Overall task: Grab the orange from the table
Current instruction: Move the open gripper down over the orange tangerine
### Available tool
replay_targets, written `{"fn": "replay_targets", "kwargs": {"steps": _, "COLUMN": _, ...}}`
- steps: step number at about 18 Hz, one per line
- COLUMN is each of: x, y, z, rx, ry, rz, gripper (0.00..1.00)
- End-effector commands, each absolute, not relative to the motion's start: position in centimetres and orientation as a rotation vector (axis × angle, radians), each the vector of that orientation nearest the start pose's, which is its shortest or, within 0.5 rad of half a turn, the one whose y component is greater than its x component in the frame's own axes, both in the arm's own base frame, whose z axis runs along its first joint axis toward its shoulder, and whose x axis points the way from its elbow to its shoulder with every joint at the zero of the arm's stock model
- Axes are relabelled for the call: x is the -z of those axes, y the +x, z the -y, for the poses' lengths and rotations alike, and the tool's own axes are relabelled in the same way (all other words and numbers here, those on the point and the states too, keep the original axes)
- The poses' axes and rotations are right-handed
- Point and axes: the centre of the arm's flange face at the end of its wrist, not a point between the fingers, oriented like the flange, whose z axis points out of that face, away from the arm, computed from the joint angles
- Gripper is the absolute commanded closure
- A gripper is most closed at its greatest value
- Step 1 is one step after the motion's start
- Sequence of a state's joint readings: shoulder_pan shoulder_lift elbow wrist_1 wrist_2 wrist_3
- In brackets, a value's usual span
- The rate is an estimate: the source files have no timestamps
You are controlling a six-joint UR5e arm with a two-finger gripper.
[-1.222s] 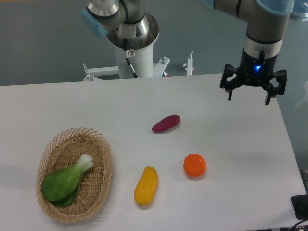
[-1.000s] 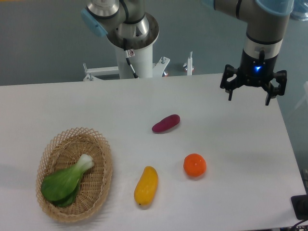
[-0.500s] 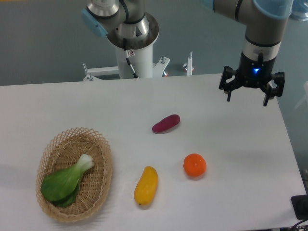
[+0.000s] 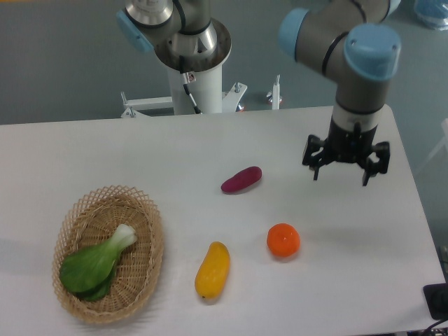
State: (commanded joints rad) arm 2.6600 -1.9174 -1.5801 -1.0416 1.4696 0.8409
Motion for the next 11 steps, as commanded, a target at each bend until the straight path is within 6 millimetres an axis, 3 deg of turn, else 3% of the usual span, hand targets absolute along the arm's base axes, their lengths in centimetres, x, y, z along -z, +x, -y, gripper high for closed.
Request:
{"fn": "replay_targets", "kwargs": {"steps": 5, "x": -31.9, "y": -48.9, "z": -43.5, "rx": -0.146, "ry": -2.933, "rz": 0.342, "gripper": 0.0}}
{"fn": "replay_targets", "kwargs": {"steps": 6, "x": -30.5, "y": -48.6, "z": -43.8, "rx": -0.125, "ry": -2.943, "rz": 0.342, "gripper": 0.0}}
{"fn": "replay_targets", "kwargs": {"steps": 11, "x": -27.4, "y": -47.4, "z": -45.2, "rx": -0.132, "ry": -2.937, "rz": 0.332, "gripper": 0.0}}
